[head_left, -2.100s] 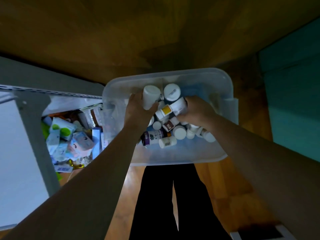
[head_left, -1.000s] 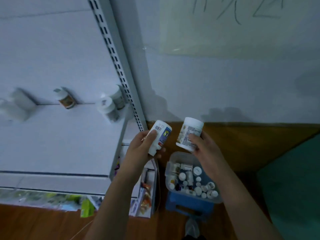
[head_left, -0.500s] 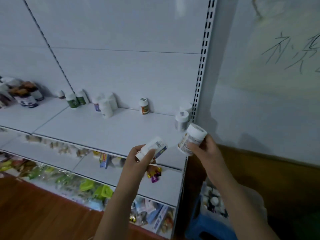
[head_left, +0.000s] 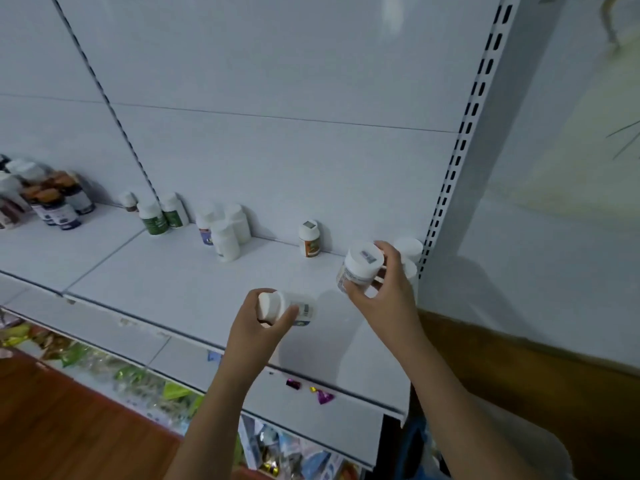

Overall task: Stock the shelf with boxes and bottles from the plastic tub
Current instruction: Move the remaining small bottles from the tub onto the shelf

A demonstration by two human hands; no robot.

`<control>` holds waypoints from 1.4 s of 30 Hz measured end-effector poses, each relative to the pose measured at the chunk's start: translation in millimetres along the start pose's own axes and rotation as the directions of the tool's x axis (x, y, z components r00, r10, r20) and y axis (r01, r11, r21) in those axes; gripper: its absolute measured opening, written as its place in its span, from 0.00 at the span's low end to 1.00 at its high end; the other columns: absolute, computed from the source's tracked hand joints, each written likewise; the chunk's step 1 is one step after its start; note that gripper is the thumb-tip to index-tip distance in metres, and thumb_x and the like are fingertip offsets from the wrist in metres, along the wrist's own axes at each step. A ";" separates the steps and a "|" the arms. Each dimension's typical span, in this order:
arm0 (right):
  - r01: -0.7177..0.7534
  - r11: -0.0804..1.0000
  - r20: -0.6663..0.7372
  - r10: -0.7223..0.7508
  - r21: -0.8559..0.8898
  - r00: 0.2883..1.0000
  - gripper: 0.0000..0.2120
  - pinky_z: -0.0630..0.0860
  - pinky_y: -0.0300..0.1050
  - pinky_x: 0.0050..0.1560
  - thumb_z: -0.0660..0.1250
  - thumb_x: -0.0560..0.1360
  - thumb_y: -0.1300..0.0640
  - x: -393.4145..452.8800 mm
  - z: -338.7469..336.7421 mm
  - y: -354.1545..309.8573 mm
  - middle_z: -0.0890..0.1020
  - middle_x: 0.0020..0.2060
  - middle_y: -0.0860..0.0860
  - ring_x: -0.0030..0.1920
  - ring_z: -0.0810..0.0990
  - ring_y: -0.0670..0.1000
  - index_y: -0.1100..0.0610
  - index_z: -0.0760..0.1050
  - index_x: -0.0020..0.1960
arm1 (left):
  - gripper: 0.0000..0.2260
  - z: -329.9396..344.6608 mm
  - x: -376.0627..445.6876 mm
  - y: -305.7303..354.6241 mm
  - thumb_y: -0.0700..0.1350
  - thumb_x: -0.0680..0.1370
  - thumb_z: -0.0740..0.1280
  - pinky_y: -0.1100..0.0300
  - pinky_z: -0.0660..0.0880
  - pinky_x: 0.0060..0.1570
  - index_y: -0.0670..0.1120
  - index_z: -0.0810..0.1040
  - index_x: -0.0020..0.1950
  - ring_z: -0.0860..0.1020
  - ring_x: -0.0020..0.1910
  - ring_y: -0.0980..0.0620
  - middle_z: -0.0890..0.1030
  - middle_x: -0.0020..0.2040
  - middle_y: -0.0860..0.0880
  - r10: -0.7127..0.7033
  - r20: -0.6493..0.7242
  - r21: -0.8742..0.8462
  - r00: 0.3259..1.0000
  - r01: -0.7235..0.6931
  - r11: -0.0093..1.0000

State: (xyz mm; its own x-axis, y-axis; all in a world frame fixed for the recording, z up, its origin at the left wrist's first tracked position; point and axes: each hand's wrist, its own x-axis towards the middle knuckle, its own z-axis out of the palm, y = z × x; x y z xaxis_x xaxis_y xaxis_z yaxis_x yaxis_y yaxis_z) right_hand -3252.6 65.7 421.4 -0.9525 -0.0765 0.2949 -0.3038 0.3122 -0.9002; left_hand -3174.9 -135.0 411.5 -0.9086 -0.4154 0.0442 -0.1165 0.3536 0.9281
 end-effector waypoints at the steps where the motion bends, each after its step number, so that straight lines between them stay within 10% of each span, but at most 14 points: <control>1: 0.053 0.998 -0.008 -0.053 -0.040 0.999 0.34 0.75 0.38 0.59 0.76 0.71 0.52 12.8 4.8 -2.0 0.73 0.64 0.45 0.61 0.75 0.44 0.46 0.63 0.72 | 0.13 -1.5 12.5 -0.7 0.48 0.74 0.74 0.71 0.73 0.37 0.52 0.74 0.54 0.78 0.43 0.57 0.79 0.47 0.53 0.024 -0.001 0.039 1.000 -0.024 0.999; 7: 0.306 0.820 0.162 -0.259 -0.483 0.952 0.29 0.77 0.48 0.42 0.75 0.71 0.48 83.7 12.2 3.4 0.72 0.60 0.48 0.51 0.77 0.51 0.50 0.67 0.66 | 0.21 2.6 67.4 -11.0 0.52 0.71 0.77 0.66 0.70 0.42 0.52 0.71 0.57 0.76 0.47 0.56 0.77 0.50 0.55 0.121 0.022 0.232 0.992 -0.123 0.965; 14: 0.209 0.678 0.283 -0.002 -0.704 0.959 0.25 0.71 0.46 0.45 0.73 0.72 0.49 114.0 -1.6 36.1 0.73 0.56 0.54 0.53 0.75 0.56 0.57 0.70 0.62 | 0.21 17.4 96.7 -23.7 0.50 0.69 0.78 0.63 0.74 0.49 0.53 0.73 0.57 0.74 0.50 0.60 0.75 0.53 0.55 0.180 0.106 0.228 0.978 -0.200 0.953; 24: 0.177 0.778 0.153 -0.104 -0.603 0.983 0.24 0.74 0.48 0.56 0.71 0.75 0.51 74.3 18.9 -5.8 0.74 0.62 0.52 0.61 0.73 0.53 0.56 0.71 0.68 | 0.21 15.6 96.5 -55.3 0.48 0.71 0.76 0.69 0.71 0.53 0.53 0.76 0.62 0.74 0.52 0.63 0.74 0.53 0.55 0.229 0.228 0.150 0.946 -0.266 0.952; 30: -0.120 0.949 0.202 0.184 -0.292 0.962 0.36 0.70 0.41 0.63 0.75 0.72 0.50 22.3 95.3 11.6 0.72 0.65 0.46 0.63 0.73 0.46 0.53 0.62 0.75 | 0.25 -39.9 95.7 -98.3 0.60 0.72 0.63 0.60 0.69 0.62 0.48 0.77 0.65 0.73 0.61 0.51 0.74 0.62 0.50 0.299 0.232 0.450 0.926 -0.375 0.811; 37: -0.226 0.955 0.141 0.254 -0.190 0.957 0.16 0.75 0.39 0.46 0.78 0.69 0.51 35.2 149.7 3.5 0.83 0.45 0.44 0.46 0.81 0.45 0.50 0.75 0.52 | 0.28 -147.9 108.9 -147.2 0.65 0.75 0.55 0.49 0.68 0.66 0.52 0.76 0.68 0.71 0.69 0.44 0.73 0.70 0.47 0.218 0.114 0.688 0.969 -0.235 0.686; 42: -0.145 0.977 0.227 0.177 -0.154 0.958 0.19 0.78 0.43 0.45 0.77 0.70 0.49 38.0 212.5 -33.7 0.82 0.45 0.42 0.46 0.81 0.46 0.49 0.73 0.55 | 0.33 -194.9 133.1 -167.1 0.68 0.77 0.45 0.51 0.57 0.74 0.56 0.66 0.76 0.60 0.77 0.46 0.63 0.78 0.47 0.145 0.128 0.750 0.981 -0.191 0.633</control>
State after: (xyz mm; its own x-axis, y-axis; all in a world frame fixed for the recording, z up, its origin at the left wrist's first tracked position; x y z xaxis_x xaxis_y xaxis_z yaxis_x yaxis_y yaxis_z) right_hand -3283.5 -148.9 394.8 -0.9712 -0.2332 0.0498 -0.1556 0.4617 -0.8733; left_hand -3198.2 -412.7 334.3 -0.9595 -0.2493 0.1310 -0.2010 0.9321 0.3014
